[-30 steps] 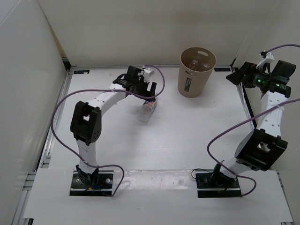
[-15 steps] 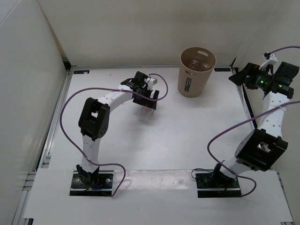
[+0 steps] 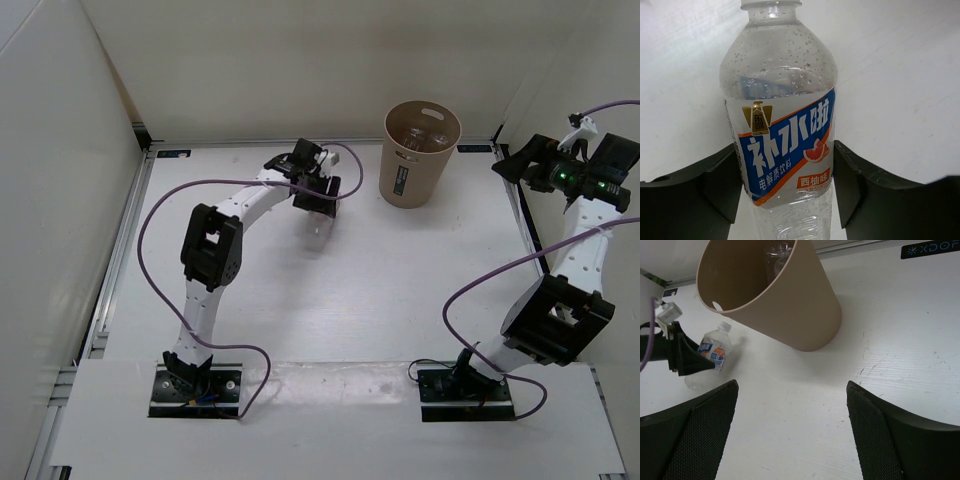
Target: Put the plastic bottles in the bin
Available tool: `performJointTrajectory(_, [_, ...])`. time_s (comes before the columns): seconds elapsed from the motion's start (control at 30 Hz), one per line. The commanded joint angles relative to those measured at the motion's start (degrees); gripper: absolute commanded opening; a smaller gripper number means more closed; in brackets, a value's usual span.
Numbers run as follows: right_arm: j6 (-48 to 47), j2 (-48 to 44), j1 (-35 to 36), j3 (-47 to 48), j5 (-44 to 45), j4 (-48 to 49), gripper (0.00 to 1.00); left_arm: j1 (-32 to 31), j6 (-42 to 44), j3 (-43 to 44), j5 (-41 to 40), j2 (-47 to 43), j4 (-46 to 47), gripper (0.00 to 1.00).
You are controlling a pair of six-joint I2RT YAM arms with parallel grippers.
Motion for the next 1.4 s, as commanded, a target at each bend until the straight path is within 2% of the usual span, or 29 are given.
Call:
performJointTrajectory(0.0, [0.1, -0.8, 0.3, 0.9, 0.3, -0.9, 0.90, 0.0, -0.8, 5.1, -1.7, -3.0, 4.1, 0.68])
performJointTrajectory(0.07, [-0.1, -0.8, 0.6, 0.9, 0.2, -1.3, 0.90, 0.0, -2.6, 6.3, -2.7, -5.4, 10.4, 0.67])
performJointTrajectory(0.1, [-0.2, -0.7, 0.8, 0.9, 0.3, -1.6, 0.90, 0.0, -3.0, 6.2, -2.7, -5.9, 20.5, 0.67])
performJointTrajectory(0.17, [-0.5, -0.7, 0.9, 1.4, 0.2, -2.4, 0.90, -0.2, -4.7, 7.1, -2.7, -6.6, 28.5, 0.65])
performJointTrajectory(0.2, [-0.6, -0.8, 1.2, 1.4, 0.4, -2.4, 0.90, -0.5, -5.2, 9.8, -2.8, -5.7, 36.8, 0.65])
performJointTrajectory(0.27, [-1.0, -0.9, 1.2, 1.8, 0.5, -2.9, 0.90, -0.8, -6.7, 19.3, -3.5, -1.8, 38.4, 0.64])
performJointTrajectory(0.3, [-1.0, -0.8, 1.3, 1.8, 0.5, -3.3, 0.90, -1.4, -7.3, 27.3, -4.5, 3.7, 38.6, 0.61])
performJointTrajectory(0.33, [-1.2, -0.9, 1.2, 2.0, 0.5, -3.5, 0.90, -1.6, -8.2, 36.7, -4.9, 5.6, 38.4, 0.61])
performJointTrajectory(0.4, [-1.3, -1.1, 1.2, 2.3, 0.5, -4.1, 0.90, -2.2, -9.5, 49.2, -5.6, 9.7, 39.4, 0.58])
performJointTrajectory(0.43, [-1.3, -1.4, 1.1, 2.3, 0.4, -4.2, 0.90, -2.1, -12.2, 53.5, -8.6, 14.0, 42.0, 0.56])
performJointTrajectory(0.47, [-1.5, -1.5, 0.9, 2.3, 0.4, -4.4, 0.90, -2.4, -12.6, 53.6, -10.0, 13.8, 44.5, 0.55])
performJointTrajectory(0.53, [-1.5, -2.1, 0.5, 2.0, 0.1, -4.9, 0.90, -3.0, -14.7, 45.0, -16.9, 9.1, 49.9, 0.53])
performJointTrajectory(0.57, [-1.4, -2.3, 0.0, 1.6, 0.4, -4.9, 0.90, -3.0, -15.5, 44.7, -18.8, 8.7, 49.8, 0.53])
performJointTrajectory(0.7, [-1.9, -2.5, -0.2, 1.6, -0.3, -6.5, 0.90, -4.1, -17.6, 53.0, -19.0, 14.0, 48.5, 0.53])
performJointTrajectory(0.83, [-1.9, -2.3, -0.2, 2.7, -0.6, -7.0, 0.90, -6.4, -17.0, 49.5, -19.0, 12.6, 50.1, 0.53])
performJointTrajectory(0.97, [-1.9, -2.2, -0.5, 3.0, -1.6, -7.7, 0.90, -9.2, -15.8, 52.0, -18.1, 14.8, 49.7, 0.55])
performJointTrajectory(1.37, [-4.7, -4.9, -3.0, 2.9, -4.1, -11.4, 0.90, -11.0, -14.3, 52.8, -21.1, 21.1, 48.1, 0.55])
